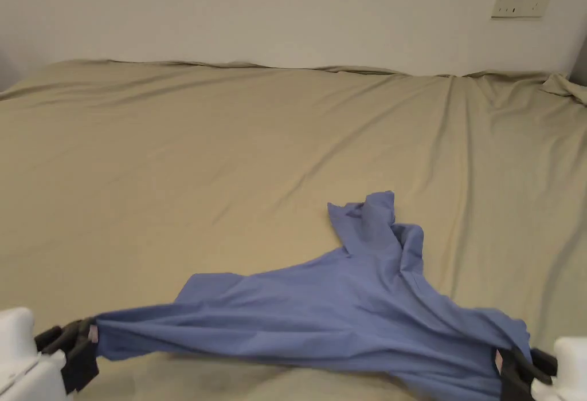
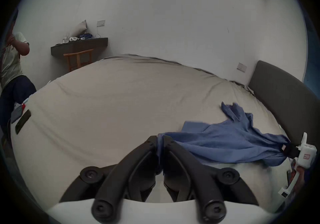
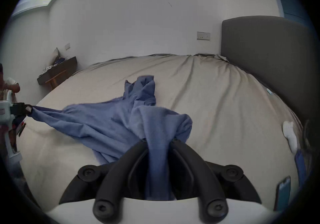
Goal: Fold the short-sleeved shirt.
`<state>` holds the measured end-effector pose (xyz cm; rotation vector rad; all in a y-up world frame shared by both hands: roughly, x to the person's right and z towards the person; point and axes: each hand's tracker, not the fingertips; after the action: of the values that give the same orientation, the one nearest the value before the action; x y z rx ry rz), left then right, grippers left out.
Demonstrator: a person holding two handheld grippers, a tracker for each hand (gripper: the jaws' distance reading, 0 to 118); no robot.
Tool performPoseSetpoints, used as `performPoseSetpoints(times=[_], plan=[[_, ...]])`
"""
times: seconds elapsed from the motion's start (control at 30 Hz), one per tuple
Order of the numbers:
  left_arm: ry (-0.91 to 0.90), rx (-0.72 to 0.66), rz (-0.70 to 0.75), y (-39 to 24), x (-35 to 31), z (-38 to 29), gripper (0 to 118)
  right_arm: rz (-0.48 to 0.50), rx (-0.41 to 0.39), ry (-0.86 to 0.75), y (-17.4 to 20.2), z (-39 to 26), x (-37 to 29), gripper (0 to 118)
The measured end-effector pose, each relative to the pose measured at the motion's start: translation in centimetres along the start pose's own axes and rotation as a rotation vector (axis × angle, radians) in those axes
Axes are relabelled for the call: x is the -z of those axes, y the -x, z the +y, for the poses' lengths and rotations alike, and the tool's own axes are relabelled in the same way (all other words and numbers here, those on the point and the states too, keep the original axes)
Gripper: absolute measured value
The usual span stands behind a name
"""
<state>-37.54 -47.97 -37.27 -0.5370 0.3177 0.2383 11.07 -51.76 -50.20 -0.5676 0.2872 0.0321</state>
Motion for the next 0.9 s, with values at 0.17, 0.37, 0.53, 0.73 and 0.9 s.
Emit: performPoseSetpoints(times=[0.17, 0.37, 0.53, 0.73, 0.9], plan=[[0.111, 0.039, 0.052, 1.0, -4.8, -4.9, 5, 0.003, 0.017, 0.105, -0.1, -5.0, -6.4, 14], [0.177, 0.111, 0.071, 0.5, -5.4, -7.1, 5, -0.022, -0.038, 0.148, 0.4, -6.3, -7.9, 14], [0.165, 0.144, 0.080, -0.4, -8.1, -5.3, 118, -0.104, -0.203, 0.081, 1.4, -2.9, -10.6, 114], [-0.090, 0.179, 0.156, -2.7, -17.8, -3.2, 118, -0.102, -0.156, -0.061, 3.4, 0.0, -17.4, 118], [-0.133, 0.163, 0.116, -4.6, -23.2, -2.6, 113, -0.087, -0.139, -0.075, 4.5, -0.1, -22.2, 110]])
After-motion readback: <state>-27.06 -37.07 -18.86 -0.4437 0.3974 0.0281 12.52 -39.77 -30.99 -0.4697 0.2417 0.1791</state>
